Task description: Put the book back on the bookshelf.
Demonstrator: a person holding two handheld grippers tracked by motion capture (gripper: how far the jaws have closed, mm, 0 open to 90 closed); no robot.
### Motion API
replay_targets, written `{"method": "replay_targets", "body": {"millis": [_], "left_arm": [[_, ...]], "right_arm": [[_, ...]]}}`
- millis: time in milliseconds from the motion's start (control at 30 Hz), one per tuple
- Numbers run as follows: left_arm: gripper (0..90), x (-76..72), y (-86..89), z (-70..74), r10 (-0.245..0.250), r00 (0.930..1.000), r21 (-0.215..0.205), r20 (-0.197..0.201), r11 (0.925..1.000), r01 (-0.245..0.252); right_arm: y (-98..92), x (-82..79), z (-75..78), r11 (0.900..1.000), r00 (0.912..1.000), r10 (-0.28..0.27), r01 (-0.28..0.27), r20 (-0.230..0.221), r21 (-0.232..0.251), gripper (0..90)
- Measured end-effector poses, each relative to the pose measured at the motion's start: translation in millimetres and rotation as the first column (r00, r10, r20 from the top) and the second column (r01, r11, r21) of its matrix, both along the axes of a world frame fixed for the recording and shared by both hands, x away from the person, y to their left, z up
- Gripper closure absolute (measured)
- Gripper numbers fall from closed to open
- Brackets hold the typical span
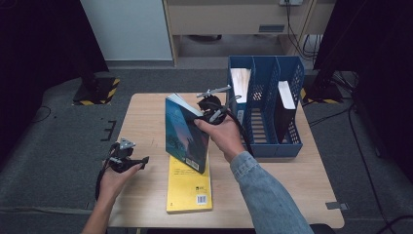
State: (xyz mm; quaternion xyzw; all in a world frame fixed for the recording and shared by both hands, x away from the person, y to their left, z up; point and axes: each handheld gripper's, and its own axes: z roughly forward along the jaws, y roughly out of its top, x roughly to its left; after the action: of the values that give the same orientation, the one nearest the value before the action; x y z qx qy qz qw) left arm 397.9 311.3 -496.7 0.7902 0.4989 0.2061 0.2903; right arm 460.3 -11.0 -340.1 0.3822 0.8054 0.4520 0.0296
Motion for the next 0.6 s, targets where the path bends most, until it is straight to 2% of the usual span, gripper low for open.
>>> {"method": "replay_targets", "body": {"millis": [133,200,300,400,467,600], "left_arm": [[18.6,1.1,1.4,-6.3,0.010,0.9997,0.033,-0.021,0.9994,-0.009],[14.4,2.2,2.0,-12.1,0.021,0.9988,0.045,-0.044,0.9988,-0.019],[12.0,3.0,2.8,-14.6,0.018,0.9984,0.044,-0.053,0.9989,-0.015],[7.7,3.9,3.7,-17.9,0.018,0.9973,0.015,-0.071,0.9997,-0.017],[5.0,2.6,4.9,-19.3,-0.020,0.9974,0.017,-0.069,0.9996,0.022],[4.8,2.6,5.5,-21.0,-0.009,0.9976,0.027,-0.068,0.9996,0.011]], "right_arm": [[-1.9,-6.5,2.0,1.000,1.0000,-0.008,0.008,0.005,0.001,72.7],[-10.9,-14.3,4.5,1.000,0.9999,-0.010,0.010,0.004,0.027,72.7],[-19.4,-19.7,7.8,0.999,0.9999,-0.014,0.014,-0.006,0.048,72.7],[-33.2,-28.3,11.1,0.997,0.9999,-0.015,0.016,-0.002,0.080,72.7],[-41.5,-34.4,12.0,0.995,0.9998,-0.016,0.015,0.010,0.096,72.7],[-55.9,-47.0,12.2,0.993,0.9995,-0.023,0.020,0.022,0.115,72.7]]}}
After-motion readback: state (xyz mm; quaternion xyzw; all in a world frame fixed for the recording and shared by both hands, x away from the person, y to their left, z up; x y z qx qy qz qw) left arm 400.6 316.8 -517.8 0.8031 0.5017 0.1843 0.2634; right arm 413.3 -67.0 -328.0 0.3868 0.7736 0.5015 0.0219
